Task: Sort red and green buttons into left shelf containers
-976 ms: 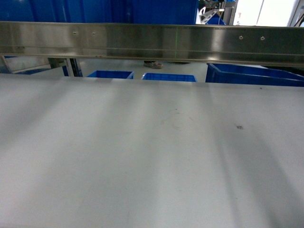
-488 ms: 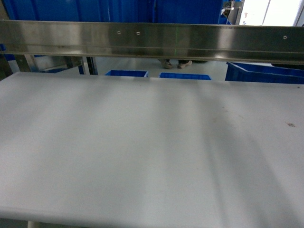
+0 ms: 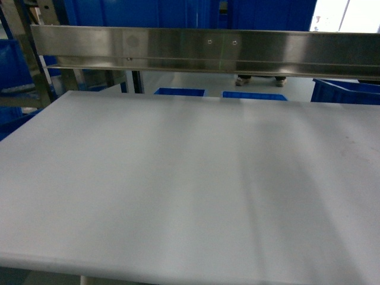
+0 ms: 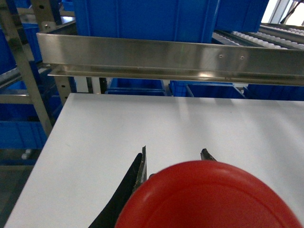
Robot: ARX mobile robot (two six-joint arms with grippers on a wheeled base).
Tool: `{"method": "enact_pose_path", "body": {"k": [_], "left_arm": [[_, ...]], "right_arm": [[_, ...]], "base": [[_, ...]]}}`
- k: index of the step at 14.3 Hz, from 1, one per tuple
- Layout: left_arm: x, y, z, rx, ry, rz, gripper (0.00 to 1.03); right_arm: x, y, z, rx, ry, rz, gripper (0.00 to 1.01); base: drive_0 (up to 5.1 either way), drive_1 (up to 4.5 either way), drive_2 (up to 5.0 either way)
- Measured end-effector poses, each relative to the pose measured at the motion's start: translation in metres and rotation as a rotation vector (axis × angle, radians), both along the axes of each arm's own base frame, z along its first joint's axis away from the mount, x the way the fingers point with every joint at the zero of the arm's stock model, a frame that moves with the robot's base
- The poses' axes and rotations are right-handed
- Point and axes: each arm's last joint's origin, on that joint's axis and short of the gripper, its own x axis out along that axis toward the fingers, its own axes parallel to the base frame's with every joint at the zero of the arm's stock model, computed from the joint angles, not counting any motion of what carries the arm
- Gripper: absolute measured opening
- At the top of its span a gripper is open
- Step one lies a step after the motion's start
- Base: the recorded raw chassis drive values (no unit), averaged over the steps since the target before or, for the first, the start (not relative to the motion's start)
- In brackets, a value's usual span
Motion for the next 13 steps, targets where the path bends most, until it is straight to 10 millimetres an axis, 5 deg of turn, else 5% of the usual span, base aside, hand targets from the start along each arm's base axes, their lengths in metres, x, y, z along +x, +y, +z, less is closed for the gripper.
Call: {"method": "enact_pose_path", "body": {"k": [13], "left_arm": [[-0.0001, 0.0, 0.0003, 0.0, -0.002, 0.0, 0.27]], "right_arm": [[-0.0001, 0.0, -0.0002, 0.0, 0.0, 0.0, 0.26]], "base": [[-4.7, 3.38, 1.4]]}}
